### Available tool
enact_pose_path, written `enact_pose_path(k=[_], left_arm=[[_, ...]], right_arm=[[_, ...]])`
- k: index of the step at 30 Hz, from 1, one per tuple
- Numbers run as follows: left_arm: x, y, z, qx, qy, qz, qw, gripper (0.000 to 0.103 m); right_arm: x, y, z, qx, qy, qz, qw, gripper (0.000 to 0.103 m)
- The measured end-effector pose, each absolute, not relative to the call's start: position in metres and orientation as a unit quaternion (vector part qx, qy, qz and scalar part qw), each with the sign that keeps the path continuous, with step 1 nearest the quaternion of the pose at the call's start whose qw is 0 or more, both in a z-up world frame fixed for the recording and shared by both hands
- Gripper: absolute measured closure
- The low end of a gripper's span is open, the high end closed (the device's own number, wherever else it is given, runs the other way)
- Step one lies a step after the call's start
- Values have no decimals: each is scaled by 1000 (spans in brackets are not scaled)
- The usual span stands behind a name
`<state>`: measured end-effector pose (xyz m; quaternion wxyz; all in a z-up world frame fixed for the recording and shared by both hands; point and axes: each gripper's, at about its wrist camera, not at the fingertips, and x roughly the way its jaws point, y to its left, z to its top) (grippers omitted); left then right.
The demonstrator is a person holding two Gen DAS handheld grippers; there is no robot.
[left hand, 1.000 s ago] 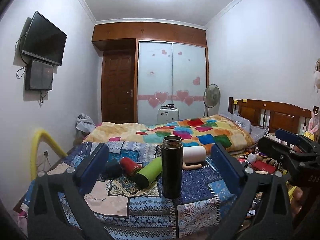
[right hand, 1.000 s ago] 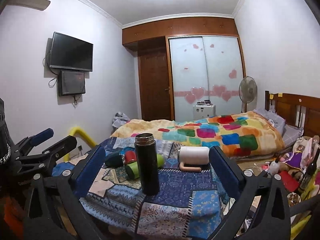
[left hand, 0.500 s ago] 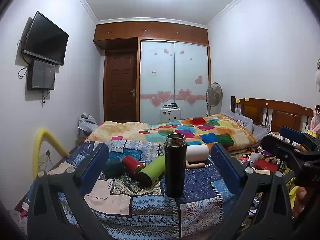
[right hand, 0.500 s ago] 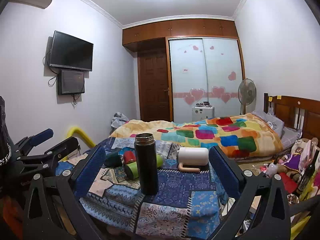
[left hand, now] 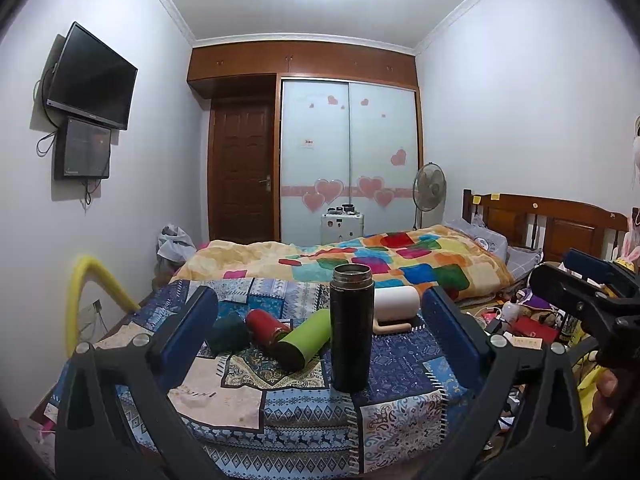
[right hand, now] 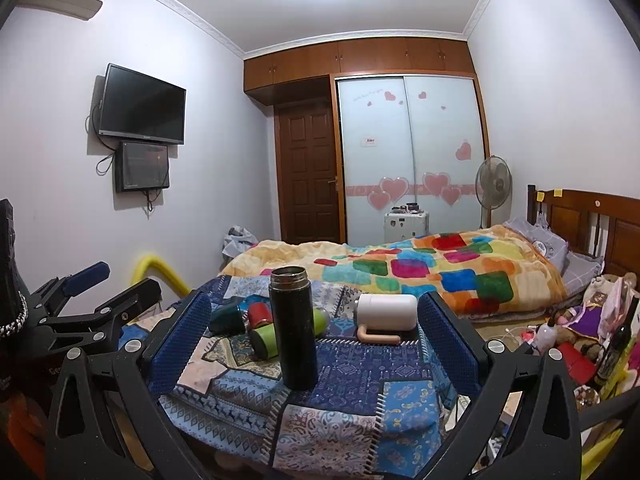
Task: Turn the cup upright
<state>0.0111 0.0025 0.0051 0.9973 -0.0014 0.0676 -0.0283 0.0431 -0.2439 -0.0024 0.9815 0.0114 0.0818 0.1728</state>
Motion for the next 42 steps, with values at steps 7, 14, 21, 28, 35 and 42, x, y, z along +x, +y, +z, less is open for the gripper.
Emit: enact_pose_path(k=[7, 14, 21, 28, 35, 42], left_arm=[[12, 1, 5, 0, 70, -31, 997, 0], [12, 0, 4, 2, 71, -35, 997, 0], [13, 0, 3, 4, 76, -37, 996, 0], [13, 0, 2, 3, 75, -39, 996, 0], [13, -3, 4, 5, 72, -44, 996, 0], [15, -2, 3, 2, 74, -47, 996, 0]], right_arm=[[43, -243, -2, 12, 81, 172, 982, 0], [42, -242, -1, 12, 80, 171, 982, 0], [42, -243, -1, 12, 80, 172, 982, 0], [42, -243, -1, 12, 80, 172, 982, 0], [42, -243, -1, 12, 79, 170, 982, 0], [43, -243, -1, 13, 78, 168, 982, 0]])
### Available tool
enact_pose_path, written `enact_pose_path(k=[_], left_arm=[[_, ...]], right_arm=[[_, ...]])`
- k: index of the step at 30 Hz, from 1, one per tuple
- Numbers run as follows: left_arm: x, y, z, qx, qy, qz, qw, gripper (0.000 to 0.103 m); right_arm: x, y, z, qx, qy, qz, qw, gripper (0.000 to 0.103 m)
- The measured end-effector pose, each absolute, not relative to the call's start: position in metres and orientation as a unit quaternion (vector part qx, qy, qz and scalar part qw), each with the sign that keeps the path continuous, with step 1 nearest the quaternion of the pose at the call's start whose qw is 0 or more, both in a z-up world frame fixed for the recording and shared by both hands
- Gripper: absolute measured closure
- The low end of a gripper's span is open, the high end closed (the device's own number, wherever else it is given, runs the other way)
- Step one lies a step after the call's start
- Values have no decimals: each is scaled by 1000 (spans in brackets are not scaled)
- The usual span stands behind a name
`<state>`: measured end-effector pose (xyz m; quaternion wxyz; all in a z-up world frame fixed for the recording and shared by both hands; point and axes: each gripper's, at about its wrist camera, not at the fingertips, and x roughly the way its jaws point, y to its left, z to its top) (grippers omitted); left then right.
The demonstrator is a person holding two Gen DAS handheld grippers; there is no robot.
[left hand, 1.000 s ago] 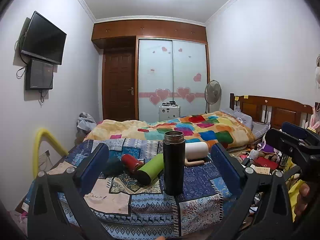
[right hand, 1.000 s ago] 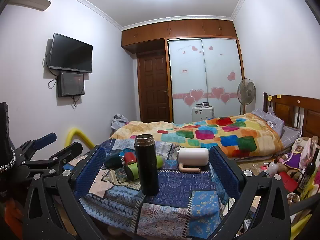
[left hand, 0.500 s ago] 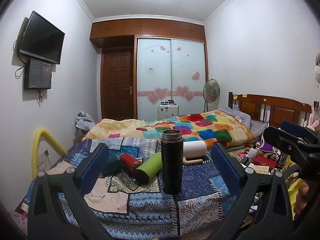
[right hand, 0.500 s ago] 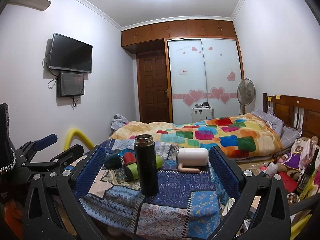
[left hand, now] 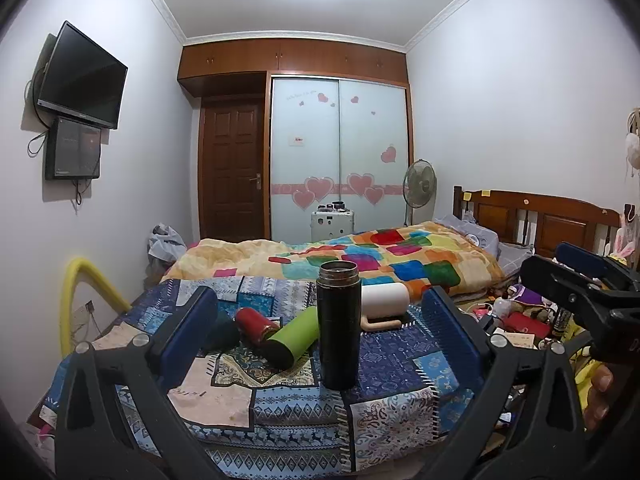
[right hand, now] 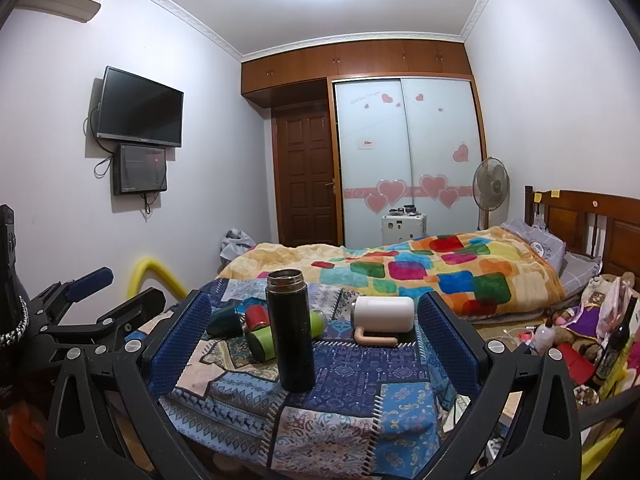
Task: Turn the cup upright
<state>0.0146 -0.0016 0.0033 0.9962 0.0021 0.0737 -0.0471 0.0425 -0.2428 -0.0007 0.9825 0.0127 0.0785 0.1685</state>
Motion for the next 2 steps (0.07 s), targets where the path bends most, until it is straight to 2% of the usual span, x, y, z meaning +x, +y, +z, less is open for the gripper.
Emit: enact_pose_path(k=[2], left_arm=[[15, -1, 3, 2, 73, -47, 996, 0]], right_arm=[[43, -243, -1, 12, 78, 168, 983, 0]])
